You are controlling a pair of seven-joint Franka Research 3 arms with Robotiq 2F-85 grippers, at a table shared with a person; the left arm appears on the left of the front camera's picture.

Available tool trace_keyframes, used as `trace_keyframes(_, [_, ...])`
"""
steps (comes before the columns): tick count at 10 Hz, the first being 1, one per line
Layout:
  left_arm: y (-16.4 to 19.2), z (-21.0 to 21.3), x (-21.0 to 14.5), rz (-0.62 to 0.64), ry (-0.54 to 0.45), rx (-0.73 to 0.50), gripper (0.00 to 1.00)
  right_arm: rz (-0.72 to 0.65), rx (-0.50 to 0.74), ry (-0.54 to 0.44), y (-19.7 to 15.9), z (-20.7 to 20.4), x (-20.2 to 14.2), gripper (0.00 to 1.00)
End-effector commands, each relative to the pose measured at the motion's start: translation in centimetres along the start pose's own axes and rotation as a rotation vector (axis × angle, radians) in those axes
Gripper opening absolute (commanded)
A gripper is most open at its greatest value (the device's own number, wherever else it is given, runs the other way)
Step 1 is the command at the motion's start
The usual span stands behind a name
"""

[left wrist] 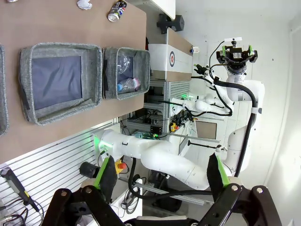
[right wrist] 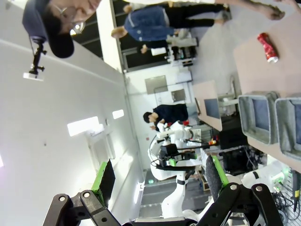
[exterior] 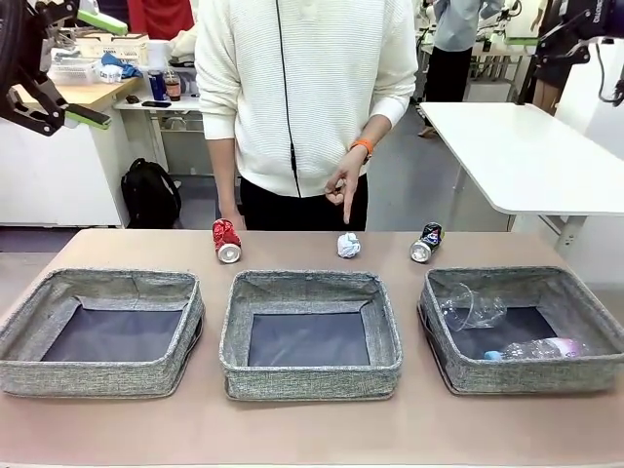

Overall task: Sort the waste into the appropriate baskets.
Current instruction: Pick up the waste item pointed out by the person.

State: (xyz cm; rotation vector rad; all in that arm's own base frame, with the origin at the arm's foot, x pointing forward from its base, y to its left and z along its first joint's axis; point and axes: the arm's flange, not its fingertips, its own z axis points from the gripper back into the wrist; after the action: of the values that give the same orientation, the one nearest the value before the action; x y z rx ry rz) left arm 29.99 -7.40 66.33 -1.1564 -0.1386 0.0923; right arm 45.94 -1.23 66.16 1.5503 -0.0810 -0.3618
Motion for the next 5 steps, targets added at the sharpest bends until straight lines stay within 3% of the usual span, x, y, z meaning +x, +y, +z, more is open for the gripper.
trace_keyframes(1, [-0.2,0.2,0.1,-0.011,0.009,-0.015,1.00,0.005,0.000,0.009,-0.2,-0.1,-0.4,1.00])
trace_keyframes(3, [-0.2,0.2,0.1,-0.011,0.009,-0.015,1.00,0.000,0.000,0.000,0.0,0.0,0.0,1.00])
trace_keyframes(5, [-0.2,0.2,0.1,-0.011,0.009,-0.015,1.00,0.181,-0.474,-0.094,-2.2,-8.2,2.2,1.00])
